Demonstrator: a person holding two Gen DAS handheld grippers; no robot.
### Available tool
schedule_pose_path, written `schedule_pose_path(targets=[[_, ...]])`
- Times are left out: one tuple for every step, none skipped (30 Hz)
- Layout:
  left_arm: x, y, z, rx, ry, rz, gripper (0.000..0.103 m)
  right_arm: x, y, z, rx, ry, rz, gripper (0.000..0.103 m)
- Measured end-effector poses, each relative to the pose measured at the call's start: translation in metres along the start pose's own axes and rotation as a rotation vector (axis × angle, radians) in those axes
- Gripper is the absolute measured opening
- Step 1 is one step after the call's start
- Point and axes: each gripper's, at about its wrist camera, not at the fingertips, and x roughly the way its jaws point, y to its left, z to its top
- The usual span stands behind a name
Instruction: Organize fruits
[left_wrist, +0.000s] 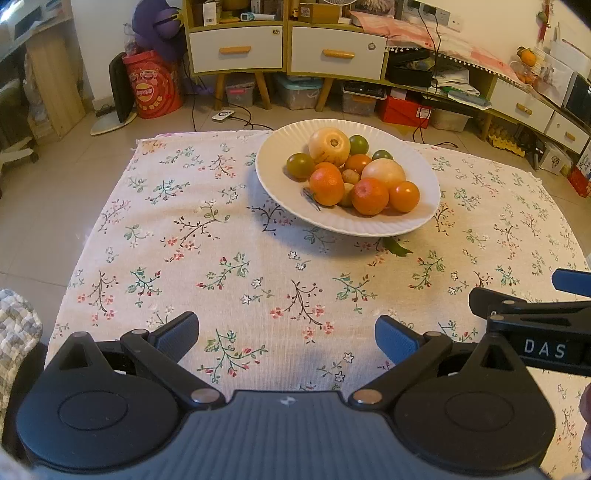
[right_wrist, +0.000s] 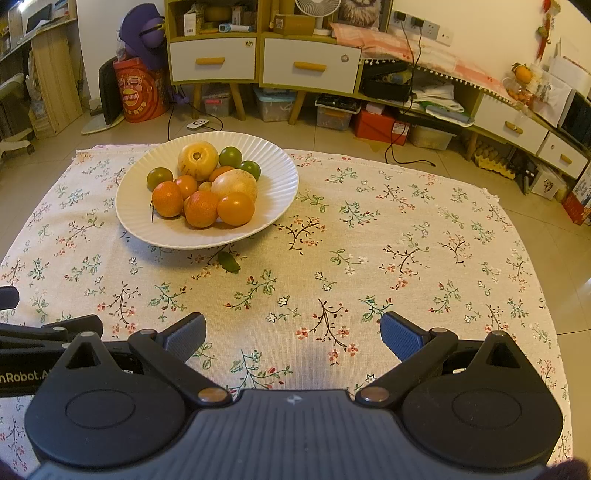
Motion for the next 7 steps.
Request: schedule_pose_path(targets=[[-0.0003, 0.0, 0.0002, 0.001, -0.001, 0.001, 0.085, 0.0, 0.0, 0.0, 0.0, 0.0, 0.0, 0.101], [-0.0005, -0.0002, 0.0004, 0.003, -0.002, 0.002, 0.085, 0.0, 0.0, 0.0, 0.0, 0.0, -0.001, 0.101], [-0.0007, -0.0002, 0.0006, 0.004, -0.003, 0.004, 0.085, 0.0, 0.0, 0.0, 0.0, 0.0, 0.0, 0.101], [-0.0014, -0.0005, 0.0004, 0.005, -0.006, 0.009, 0.085, 0.0, 0.0, 0.0, 0.0, 0.0, 0.0, 0.101], [-0.0019, -0.0008, 0.0003, 0.007, -0.008, 0.011, 0.085, 0.0, 0.0, 0.0, 0.0, 0.0, 0.0, 0.101], [-0.0019, -0.0008, 0.0007, 0.009, -0.01, 0.012, 0.085, 0.0, 0.0, 0.0001, 0.001, 0.0, 0.0, 0.101], [-0.0017, -0.0013, 0.0004, 0.011, -0.011, 0.013, 0.085, 0.0, 0.0, 0.0, 0.001, -0.001, 0.0, 0.101]])
